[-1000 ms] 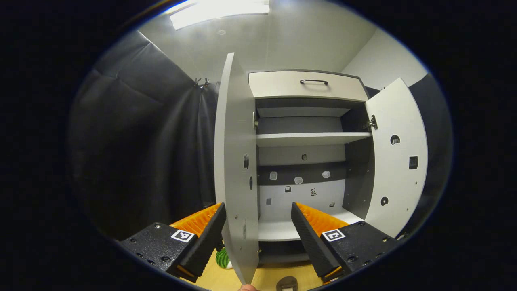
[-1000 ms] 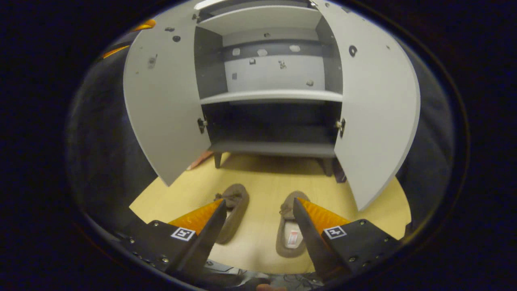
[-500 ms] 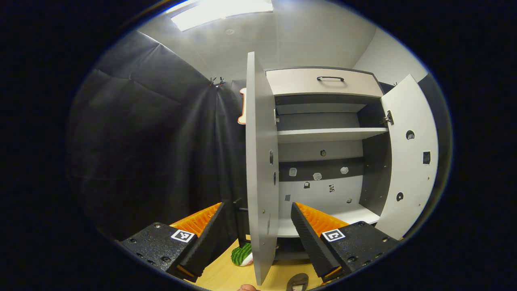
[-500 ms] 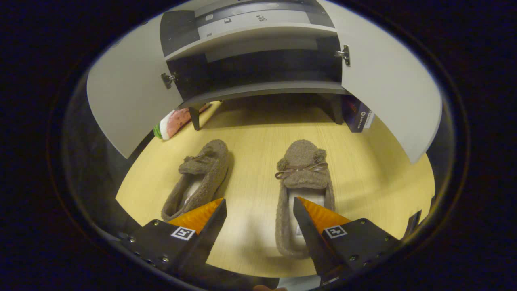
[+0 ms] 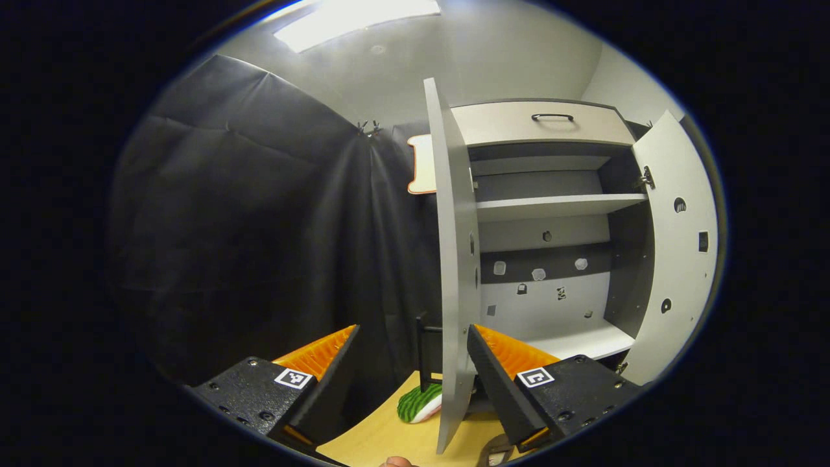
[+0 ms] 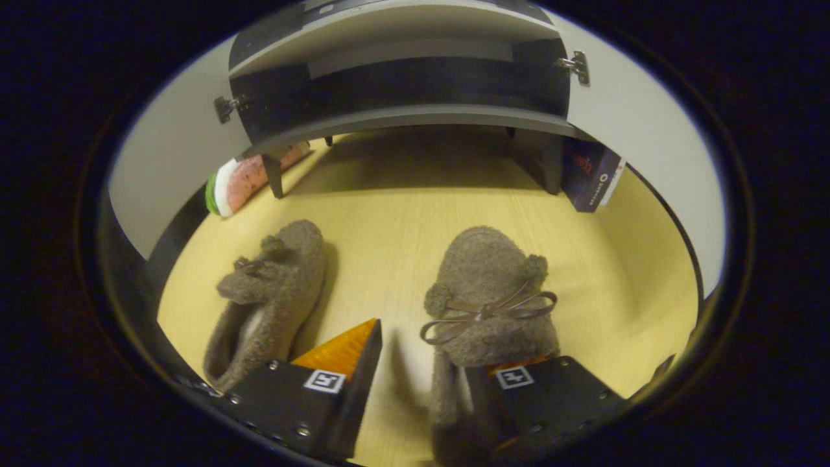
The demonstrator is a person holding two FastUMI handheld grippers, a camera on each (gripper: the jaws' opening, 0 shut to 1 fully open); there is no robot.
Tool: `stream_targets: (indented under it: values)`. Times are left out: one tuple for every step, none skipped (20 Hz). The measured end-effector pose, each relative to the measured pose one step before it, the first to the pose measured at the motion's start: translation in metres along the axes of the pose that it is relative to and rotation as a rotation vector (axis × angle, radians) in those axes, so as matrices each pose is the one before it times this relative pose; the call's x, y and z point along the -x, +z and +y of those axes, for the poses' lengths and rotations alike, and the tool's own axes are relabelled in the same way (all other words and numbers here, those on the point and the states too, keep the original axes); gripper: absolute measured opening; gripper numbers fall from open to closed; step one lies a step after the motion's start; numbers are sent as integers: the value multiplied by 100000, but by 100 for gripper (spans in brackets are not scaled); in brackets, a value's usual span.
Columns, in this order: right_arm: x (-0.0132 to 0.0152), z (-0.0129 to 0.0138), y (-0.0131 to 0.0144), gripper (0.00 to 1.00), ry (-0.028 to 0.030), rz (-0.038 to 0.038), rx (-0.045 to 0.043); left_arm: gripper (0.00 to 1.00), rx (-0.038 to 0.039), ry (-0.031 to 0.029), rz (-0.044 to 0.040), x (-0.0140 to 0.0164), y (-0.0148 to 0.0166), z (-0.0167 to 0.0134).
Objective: Grab one shoe with the right hand and put it into the shoe cabinet, grab the other shoe with the left hand and put it into the shoe cabinet; then close the right door with the right hand and the left door with the left hand.
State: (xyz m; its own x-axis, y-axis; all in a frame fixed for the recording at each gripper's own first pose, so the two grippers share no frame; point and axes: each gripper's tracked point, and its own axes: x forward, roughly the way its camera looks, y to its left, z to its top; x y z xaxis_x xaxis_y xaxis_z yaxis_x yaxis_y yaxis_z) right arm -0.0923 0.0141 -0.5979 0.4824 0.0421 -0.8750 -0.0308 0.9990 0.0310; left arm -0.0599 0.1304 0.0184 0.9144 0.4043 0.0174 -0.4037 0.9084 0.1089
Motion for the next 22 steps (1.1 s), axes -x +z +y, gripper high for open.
stream_targets:
  values:
    - [57, -400, 40, 46, -1542, -210, 738, 99, -114, 608, -466, -17, 173, 223]
    - [-10, 120, -8, 27, -344, 1323, -725, 99, -1, 488, -442, -35, 82, 157]
    - [47, 61, -182, 8, -234, 1227, -31, 99, 136, 189, -305, -62, 83, 86]
    - [127, -6, 199, 8, -656, 283, -60, 99, 213, -119, -185, -39, -14, -51]
    - [171, -117, 554, 8, -849, -1690, -167, 99, 276, -409, -241, -55, 88, -168]
    - [-219, -66, 85, 1, 73, -599, 663, 99, 354, -526, -2, -58, -99, -70]
    - [293, -53, 39, 1, 220, -142, -255, 99, 421, -625, -6, -148, -6, -212]
    - [317, -255, 336, 1, -150, -630, -996, 99, 364, -676, -67, -99, -16, -262]
    - [474, -272, 546, 0, 37, -1606, -1213, 99, 195, -642, -107, -147, -7, -202]
    - [700, -260, 797, 0, -85, -2268, -1004, 99, 98, -531, -137, -100, -35, -138]
    - [767, -112, 902, 1, 89, -2671, -676, 99, 112, -455, -172, -52, -21, -137]
    - [874, -264, 1251, 0, 438, -2747, -417, 99, 204, -500, -24, -142, -84, -182]
    - [924, -58, 1338, 1, 764, -3420, -466, 99, 322, -524, 39, -126, -8, -178]
    - [1082, 14, 1640, 0, 739, -3747, -466, 98, 261, -455, -36, -77, -105, -73]
    - [936, -28, 2045, 0, 635, -4104, -289, 99, 207, -252, -148, -104, -13, -39]
    - [962, -65, 2263, 0, 591, -4143, -236, 99, 164, -63, 1, -81, -67, -8]
    - [874, -3, 2168, 1, 676, -4415, -342, 99, 140, -92, -82, -50, -83, -14]
    - [780, 100, 2451, 0, 844, -4144, -311, 99, 224, -417, 137, -98, -132, -1]
    - [605, 114, 2207, 0, 597, -3892, -26, 99, 133, -247, 306, -11, -137, -95]
    - [521, 151, 2280, 0, 695, -3472, 551, 99, 98, 93, 177, 42, -196, 40]
    - [197, 74, 2019, 0, 576, -3293, 1380, 99, 161, 19, 202, 16, -80, -2]
    - [46, 162, 2224, 0, 874, -3418, 1660, 99, 152, -73, 95, 9, -113, -41]
